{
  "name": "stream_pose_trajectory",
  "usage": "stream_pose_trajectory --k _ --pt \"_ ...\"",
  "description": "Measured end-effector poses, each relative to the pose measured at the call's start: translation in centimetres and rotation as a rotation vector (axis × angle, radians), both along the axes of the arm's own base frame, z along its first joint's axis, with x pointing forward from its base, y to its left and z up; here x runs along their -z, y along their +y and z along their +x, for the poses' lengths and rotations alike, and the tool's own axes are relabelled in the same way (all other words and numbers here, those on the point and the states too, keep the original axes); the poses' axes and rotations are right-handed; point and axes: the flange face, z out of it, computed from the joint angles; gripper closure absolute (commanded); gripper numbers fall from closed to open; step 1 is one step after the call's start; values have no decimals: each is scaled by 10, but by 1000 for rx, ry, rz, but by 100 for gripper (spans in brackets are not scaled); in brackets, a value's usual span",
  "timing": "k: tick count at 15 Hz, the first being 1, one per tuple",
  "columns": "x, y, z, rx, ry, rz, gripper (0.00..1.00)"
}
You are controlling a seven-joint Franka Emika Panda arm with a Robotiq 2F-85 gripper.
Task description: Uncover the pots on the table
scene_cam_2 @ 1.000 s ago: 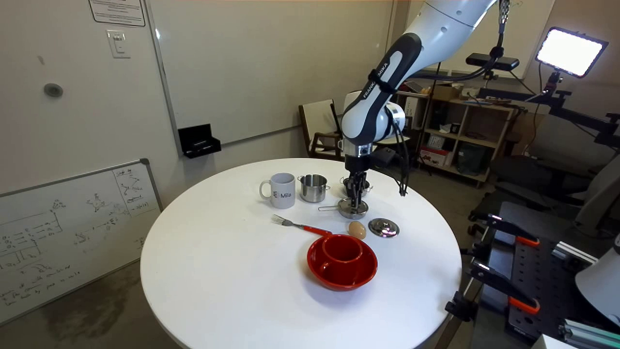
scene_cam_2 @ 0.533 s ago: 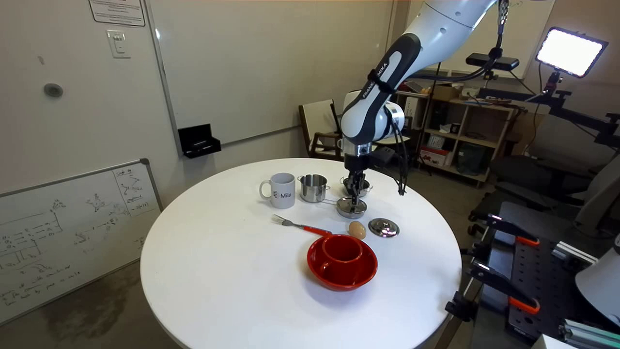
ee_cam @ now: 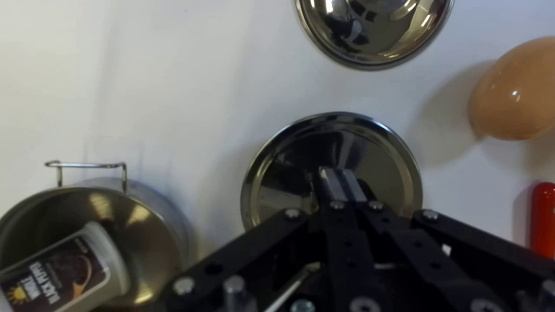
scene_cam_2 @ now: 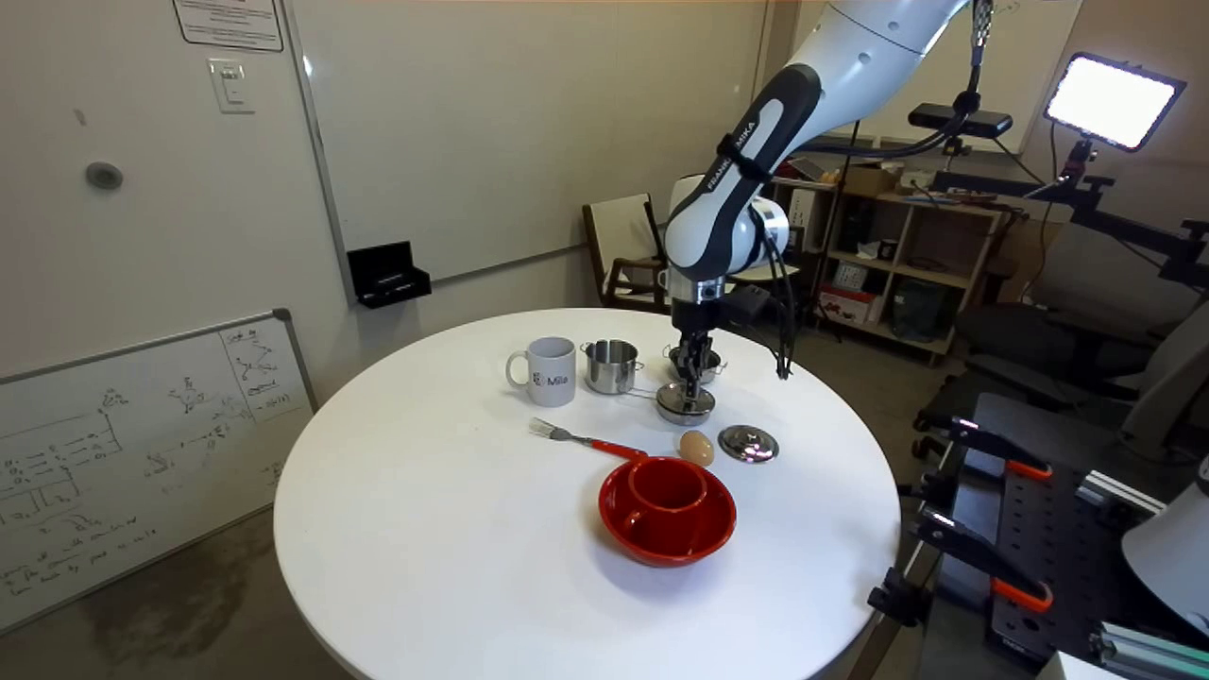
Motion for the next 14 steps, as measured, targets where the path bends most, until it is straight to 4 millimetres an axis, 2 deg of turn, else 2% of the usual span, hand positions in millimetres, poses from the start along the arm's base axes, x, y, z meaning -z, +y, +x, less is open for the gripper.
stream_pose_trajectory --k 3,8,11,14 --pt "-7 0 2 -24 -4 -19 100" --pt "-33 4 4 -63 -8 -69 100" --pt "-46 -3 -8 -19 -4 -96 100" --pt "-51 -20 -32 62 0 -116 100"
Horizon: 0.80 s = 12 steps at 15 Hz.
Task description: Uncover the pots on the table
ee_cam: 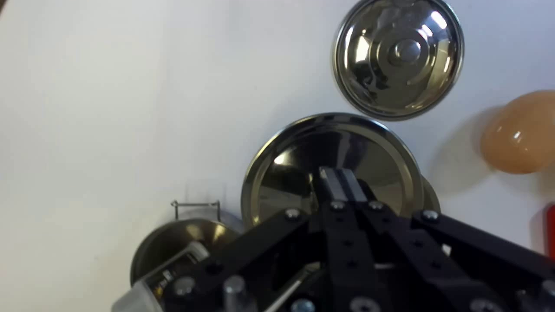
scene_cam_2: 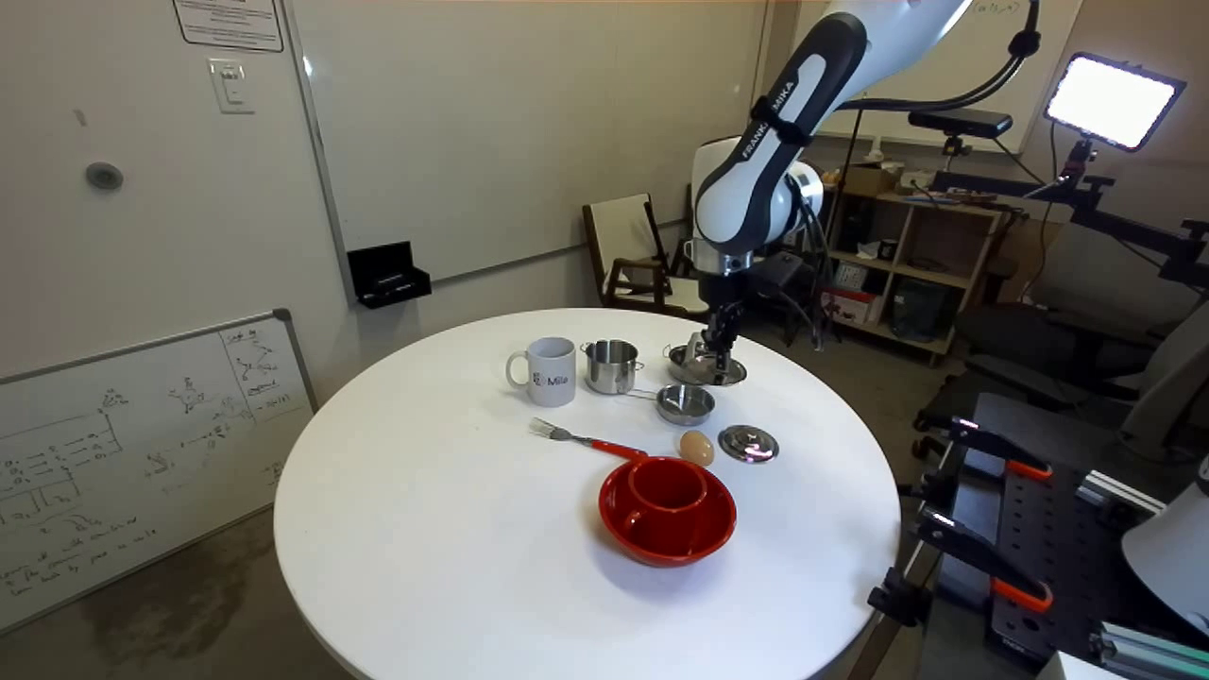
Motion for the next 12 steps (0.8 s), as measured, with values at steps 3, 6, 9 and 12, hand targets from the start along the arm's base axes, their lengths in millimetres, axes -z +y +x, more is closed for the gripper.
stream_pose_trajectory --k 3,6,9,12 --pt "4 -19 -29 89 -9 -13 100" --pt "11 -32 -49 157 -27 -19 100" --pt "18 -40 -55 197 -45 -13 100" --pt "28 -43 -58 229 -53 2 100"
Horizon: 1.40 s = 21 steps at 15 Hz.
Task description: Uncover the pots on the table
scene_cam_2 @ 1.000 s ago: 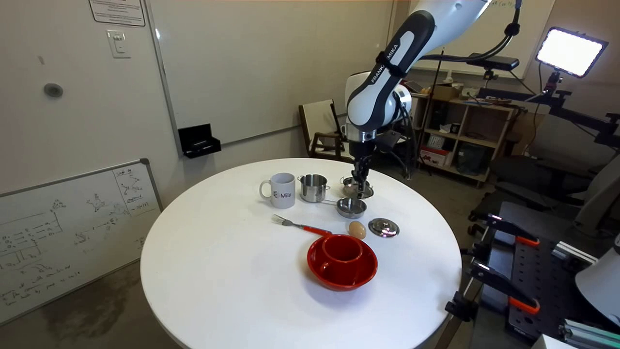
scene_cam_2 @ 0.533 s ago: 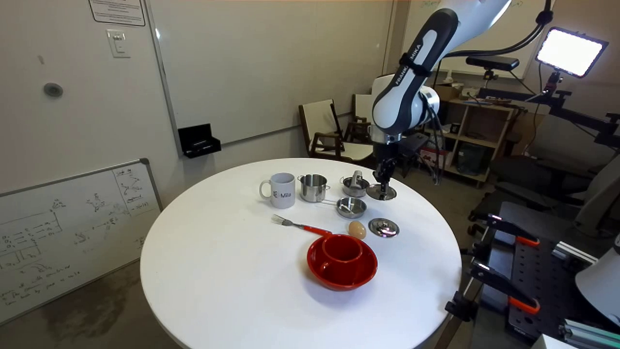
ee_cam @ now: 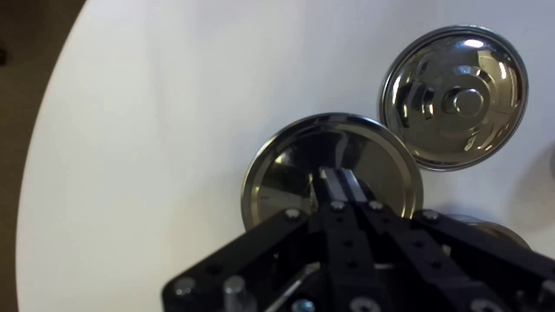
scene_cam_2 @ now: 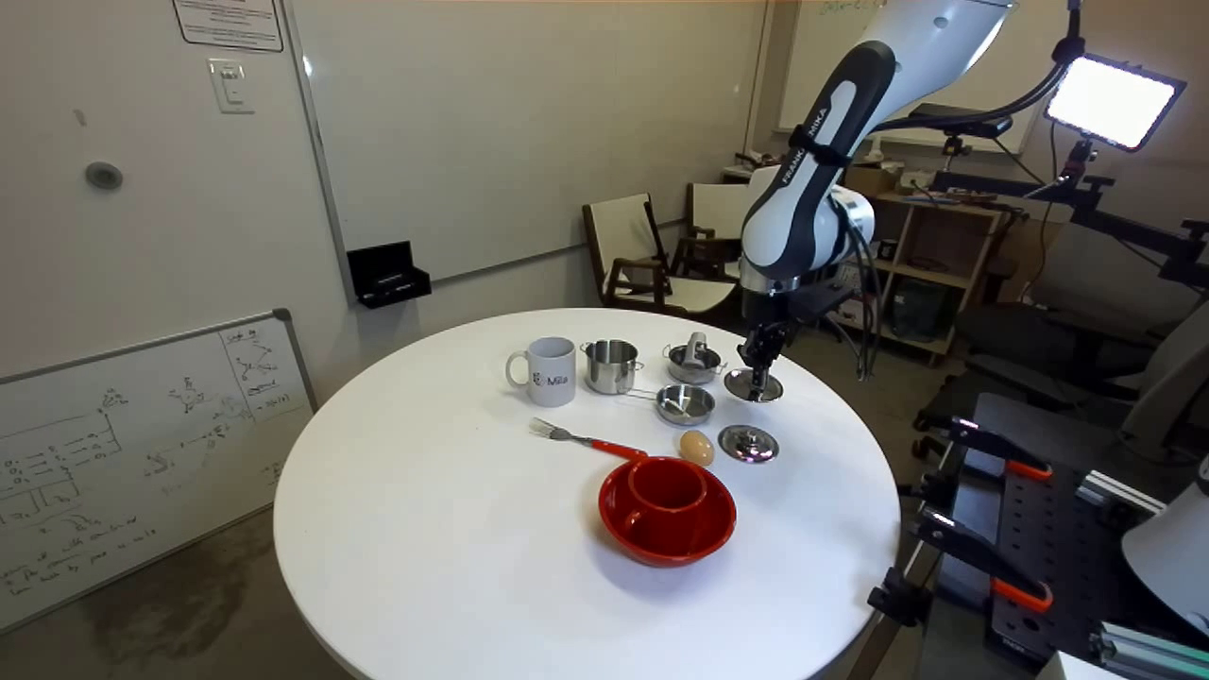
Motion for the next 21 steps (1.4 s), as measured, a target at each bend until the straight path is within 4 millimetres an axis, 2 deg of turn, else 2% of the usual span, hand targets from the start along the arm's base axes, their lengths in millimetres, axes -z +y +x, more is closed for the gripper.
stream_pose_trajectory --k 6,7,14,15,17,18,19,21 --pt "25 -3 6 48 -17 33 100" --pt "29 -3 8 51 -18 36 77" --pt "41 -5 15 62 -21 41 33" --pt "41 -5 16 64 -21 41 24" --pt "41 -6 16 66 -22 40 16" --pt "41 -6 16 71 -23 39 5" --pt "39 -6 17 79 -24 35 0" --pt "32 -8 19 98 -31 17 0"
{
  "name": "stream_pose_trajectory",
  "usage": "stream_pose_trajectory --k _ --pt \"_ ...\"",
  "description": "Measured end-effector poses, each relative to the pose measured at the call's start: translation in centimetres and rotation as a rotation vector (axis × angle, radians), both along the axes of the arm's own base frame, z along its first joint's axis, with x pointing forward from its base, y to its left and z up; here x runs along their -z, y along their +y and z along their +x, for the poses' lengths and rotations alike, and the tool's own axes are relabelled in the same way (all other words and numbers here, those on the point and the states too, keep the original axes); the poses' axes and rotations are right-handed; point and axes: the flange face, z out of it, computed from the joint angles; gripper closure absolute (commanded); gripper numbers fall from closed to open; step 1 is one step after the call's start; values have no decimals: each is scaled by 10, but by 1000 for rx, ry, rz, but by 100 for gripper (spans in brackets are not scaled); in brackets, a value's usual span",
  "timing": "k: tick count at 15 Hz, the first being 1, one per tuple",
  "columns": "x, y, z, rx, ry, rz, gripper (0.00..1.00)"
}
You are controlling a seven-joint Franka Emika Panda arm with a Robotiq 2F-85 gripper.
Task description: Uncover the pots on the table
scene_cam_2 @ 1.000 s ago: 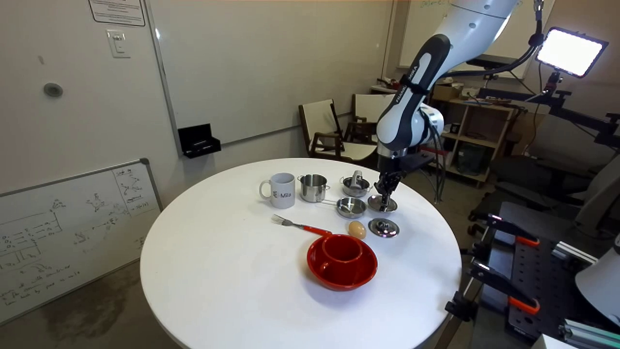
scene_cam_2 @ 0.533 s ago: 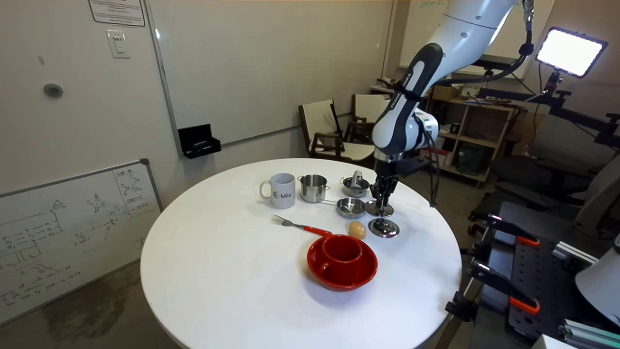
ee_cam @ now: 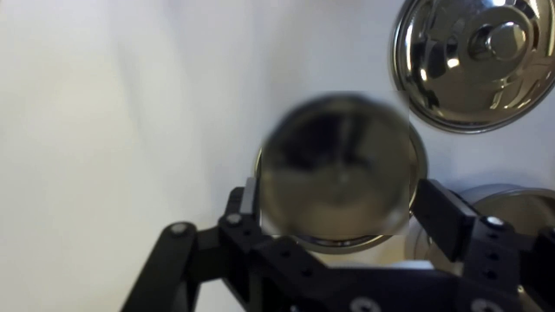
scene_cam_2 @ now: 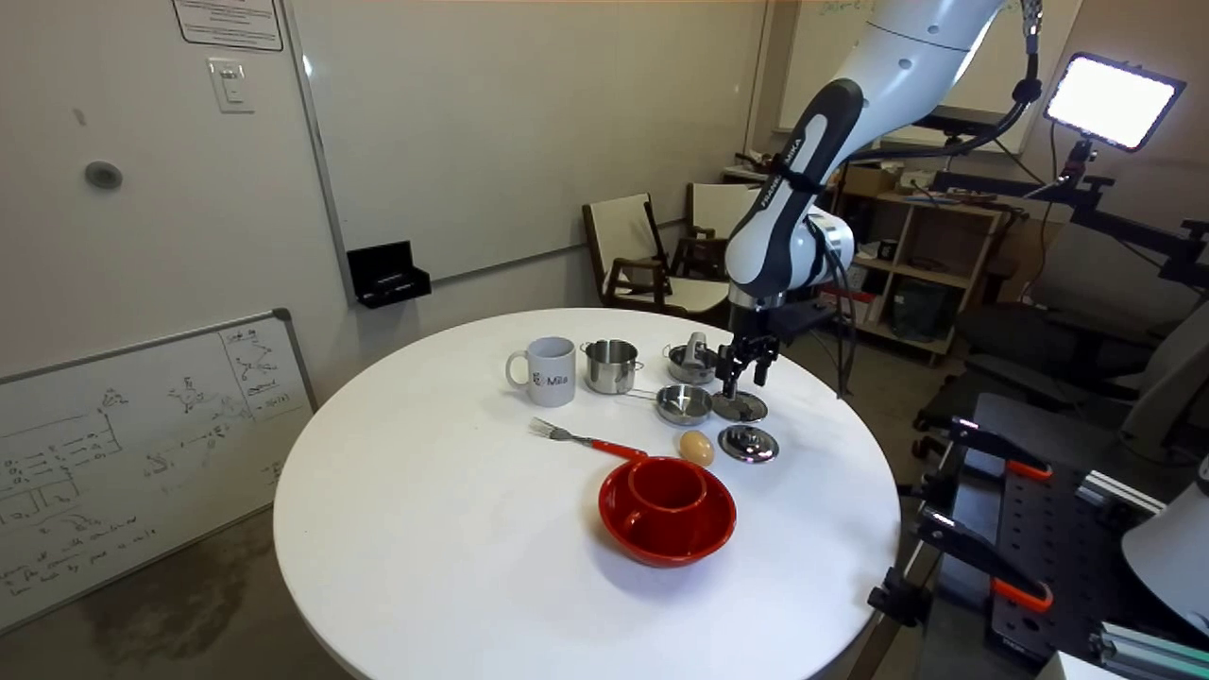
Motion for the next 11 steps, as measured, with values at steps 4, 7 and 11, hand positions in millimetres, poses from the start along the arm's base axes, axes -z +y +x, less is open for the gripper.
stream_pose_trajectory --k 4,7,11 --pt "-27 1 8 23 -22 -53 0" --pt "-54 11 16 5 -51 -88 0" --pt "-86 28 29 -21 -101 -106 0"
